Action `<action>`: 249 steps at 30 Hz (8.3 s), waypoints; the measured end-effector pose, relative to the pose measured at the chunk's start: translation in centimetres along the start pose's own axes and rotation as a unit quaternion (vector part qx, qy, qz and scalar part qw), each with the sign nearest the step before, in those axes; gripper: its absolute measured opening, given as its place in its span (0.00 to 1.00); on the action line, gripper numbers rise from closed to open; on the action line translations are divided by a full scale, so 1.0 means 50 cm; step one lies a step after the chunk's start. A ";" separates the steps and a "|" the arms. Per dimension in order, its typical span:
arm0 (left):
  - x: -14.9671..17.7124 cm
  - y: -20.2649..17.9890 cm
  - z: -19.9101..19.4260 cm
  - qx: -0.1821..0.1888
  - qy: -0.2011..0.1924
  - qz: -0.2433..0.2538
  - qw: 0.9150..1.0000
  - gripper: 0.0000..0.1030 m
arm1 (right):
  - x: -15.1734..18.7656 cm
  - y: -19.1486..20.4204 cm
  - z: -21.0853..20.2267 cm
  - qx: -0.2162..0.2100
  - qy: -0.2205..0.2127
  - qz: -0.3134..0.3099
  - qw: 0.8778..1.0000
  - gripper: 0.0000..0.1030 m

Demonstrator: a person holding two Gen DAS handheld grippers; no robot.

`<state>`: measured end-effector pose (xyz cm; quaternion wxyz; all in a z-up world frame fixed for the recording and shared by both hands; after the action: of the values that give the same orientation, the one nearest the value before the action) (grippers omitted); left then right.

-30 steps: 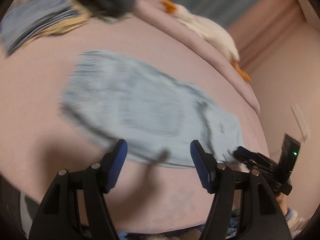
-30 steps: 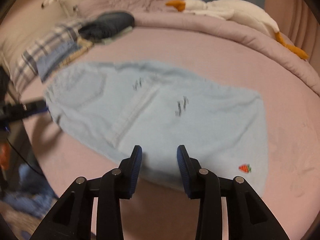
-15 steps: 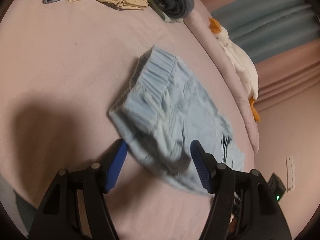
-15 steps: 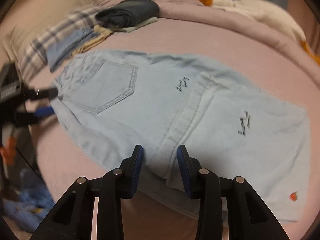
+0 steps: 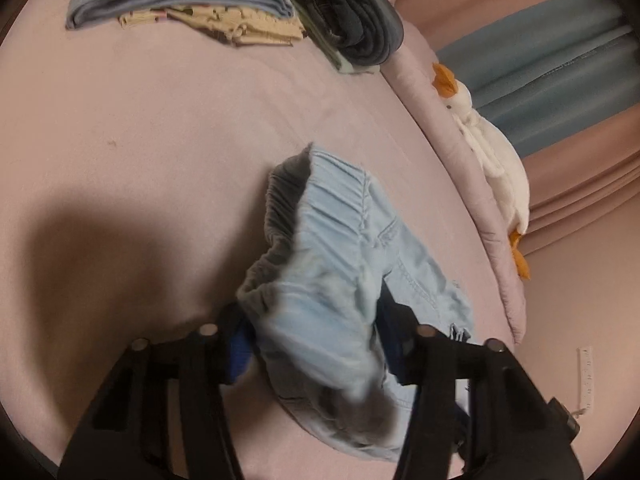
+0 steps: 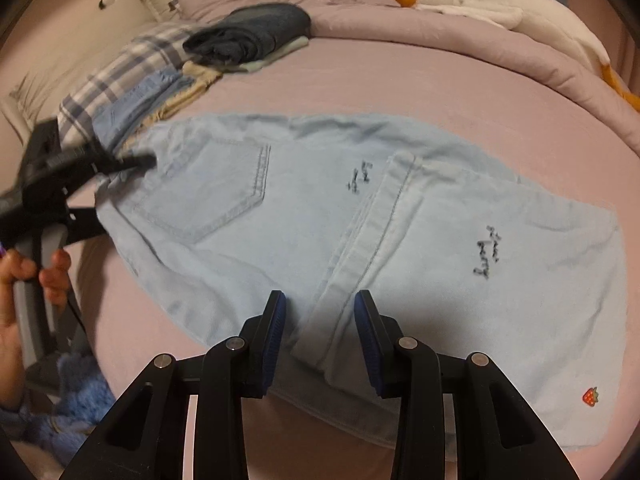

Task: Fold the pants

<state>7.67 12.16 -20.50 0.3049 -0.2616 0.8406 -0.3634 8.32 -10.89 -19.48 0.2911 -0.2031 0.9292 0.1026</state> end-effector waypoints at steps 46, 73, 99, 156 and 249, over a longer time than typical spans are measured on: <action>0.097 -0.362 -0.019 0.074 0.018 0.292 0.953 0.39 | 0.073 -0.072 -0.102 -0.095 0.024 0.181 0.978 0.12; 0.352 -0.407 0.205 0.039 0.191 0.400 0.895 0.55 | 0.118 -0.199 -0.106 -0.343 -0.024 0.515 0.785 0.55; 0.271 -0.309 0.075 0.053 0.167 0.322 0.930 0.73 | 0.107 -0.183 -0.069 -0.158 0.045 0.403 0.900 0.47; 0.217 -0.393 0.222 0.022 0.155 0.405 0.901 0.67 | 0.114 -0.339 -0.220 0.047 -0.087 0.286 0.953 0.49; 0.345 -0.314 0.209 -0.040 0.220 0.452 0.864 0.57 | 0.082 -0.267 -0.169 0.079 -0.060 0.224 0.970 0.20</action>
<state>6.74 -13.38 -19.72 0.2325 0.2214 0.9257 -0.2001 6.86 -26.76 -16.01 0.3307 0.0401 0.9372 0.1037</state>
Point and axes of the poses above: each gripper's, at about its wrist camera, not at the fingertips, and z roughly the way its jaws point, y to its left, x to its underside, the point moved 7 cm from there along z, roughly the way its jaws point, and after that the axes turned 8 degrees about x, right-handed, at the moved point
